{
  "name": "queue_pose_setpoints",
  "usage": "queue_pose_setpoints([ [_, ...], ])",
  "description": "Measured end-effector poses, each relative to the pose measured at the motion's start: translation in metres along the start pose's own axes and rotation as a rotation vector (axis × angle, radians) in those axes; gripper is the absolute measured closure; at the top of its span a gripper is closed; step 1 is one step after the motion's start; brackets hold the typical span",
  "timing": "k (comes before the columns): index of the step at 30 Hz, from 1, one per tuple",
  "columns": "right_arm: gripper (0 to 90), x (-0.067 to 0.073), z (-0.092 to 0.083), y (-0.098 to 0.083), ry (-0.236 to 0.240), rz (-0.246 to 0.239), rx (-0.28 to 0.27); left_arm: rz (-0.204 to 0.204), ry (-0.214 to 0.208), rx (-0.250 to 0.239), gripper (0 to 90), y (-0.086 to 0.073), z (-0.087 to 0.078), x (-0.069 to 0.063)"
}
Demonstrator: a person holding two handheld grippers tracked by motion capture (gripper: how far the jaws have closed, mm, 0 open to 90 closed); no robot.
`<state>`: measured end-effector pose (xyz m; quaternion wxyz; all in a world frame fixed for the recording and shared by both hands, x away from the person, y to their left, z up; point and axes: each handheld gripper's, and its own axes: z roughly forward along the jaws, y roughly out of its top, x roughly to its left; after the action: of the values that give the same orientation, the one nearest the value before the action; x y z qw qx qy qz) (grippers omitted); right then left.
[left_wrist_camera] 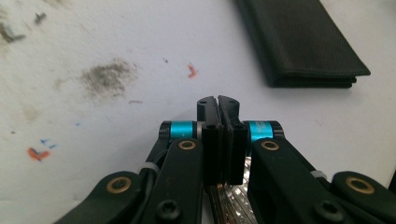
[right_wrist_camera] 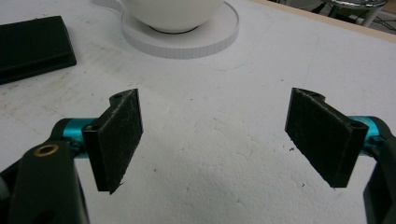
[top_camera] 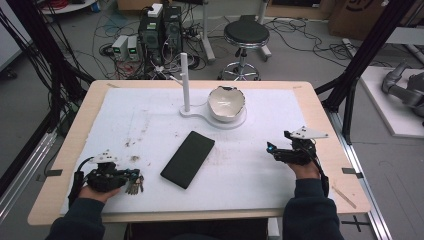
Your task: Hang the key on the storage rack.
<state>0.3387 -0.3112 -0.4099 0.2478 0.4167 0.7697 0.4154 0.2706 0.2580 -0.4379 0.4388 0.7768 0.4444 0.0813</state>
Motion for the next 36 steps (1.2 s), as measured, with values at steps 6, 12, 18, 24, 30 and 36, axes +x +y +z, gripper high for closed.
queue_pose_setpoints([
  [6, 19.1, 0.0, -0.001, 0.0, -0.004, 0.003, -0.004, -0.014, 0.012, -0.15, 87.8, 0.004, -0.013, 0.002],
  [12, 19.2, 0.0, -0.001, 0.001, -0.005, 0.003, -0.005, 0.012, 0.008, -0.287, 87.9, 0.019, -0.023, 0.006],
  [18, 19.2, 0.0, 0.0, 0.002, -0.008, 0.003, -0.006, 0.046, -0.033, -0.374, 87.9, 0.054, -0.022, 0.011],
  [24, 19.2, -0.002, 0.0, 0.001, -0.01, 0.004, -0.009, 0.095, -0.087, -0.455, 87.9, 0.112, -0.012, 0.014],
  [30, 19.2, -0.003, -0.001, 0.0, -0.011, 0.007, -0.007, 0.128, -0.115, -0.504, 87.9, 0.166, 0.003, 0.014],
  [36, 19.2, -0.007, 0.0, -0.002, -0.012, 0.01, -0.009, 0.134, -0.173, -0.492, 87.9, 0.207, 0.021, 0.015],
])
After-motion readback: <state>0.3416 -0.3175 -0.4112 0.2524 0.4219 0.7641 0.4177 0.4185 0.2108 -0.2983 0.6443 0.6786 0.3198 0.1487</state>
